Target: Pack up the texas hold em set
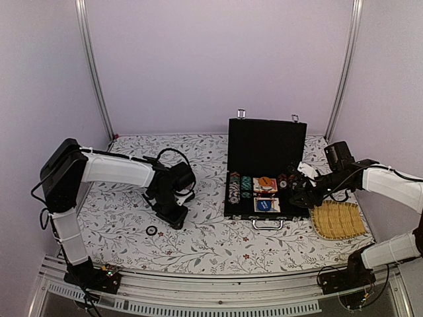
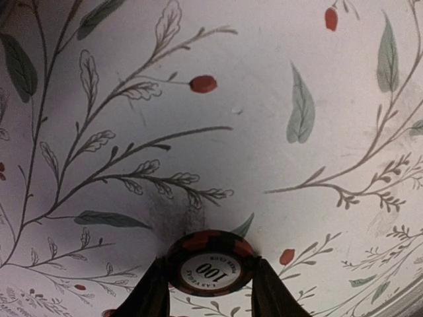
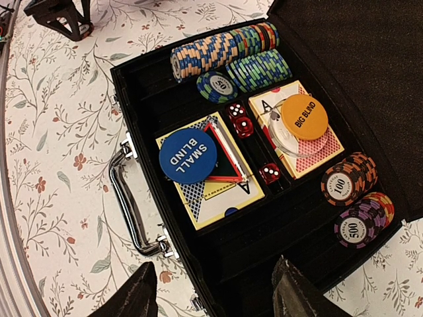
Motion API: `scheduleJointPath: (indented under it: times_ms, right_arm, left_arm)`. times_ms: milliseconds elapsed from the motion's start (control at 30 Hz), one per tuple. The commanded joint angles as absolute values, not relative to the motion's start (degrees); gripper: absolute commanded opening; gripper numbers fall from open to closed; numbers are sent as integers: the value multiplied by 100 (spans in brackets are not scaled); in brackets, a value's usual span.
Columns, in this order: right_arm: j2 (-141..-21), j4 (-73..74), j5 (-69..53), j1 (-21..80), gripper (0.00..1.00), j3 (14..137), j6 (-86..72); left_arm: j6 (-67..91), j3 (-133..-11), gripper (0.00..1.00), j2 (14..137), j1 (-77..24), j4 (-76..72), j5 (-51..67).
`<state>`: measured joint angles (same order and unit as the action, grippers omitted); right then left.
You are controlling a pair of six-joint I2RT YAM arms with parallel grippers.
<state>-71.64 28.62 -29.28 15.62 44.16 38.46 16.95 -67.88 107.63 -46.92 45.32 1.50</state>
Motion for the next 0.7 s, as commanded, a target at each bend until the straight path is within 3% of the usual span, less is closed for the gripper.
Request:
scheduleJointPath:
  times_ms: [0, 367, 667]
  right_arm:
    - [-7169, 2839, -3062, 1544, 60, 4376, 3884]
    - [-7214, 2848, -3091, 1548, 60, 4394, 3902]
    - [-7232, 2864, -3102, 1556, 60, 4396, 3902]
  left_arm:
    - [1881, -6529, 36, 10498, -4726, 4580, 120]
    - [2325, -5318, 36, 9236, -4287, 4903, 26]
    - [2319, -5181, 36, 9104, -4012, 4845, 31]
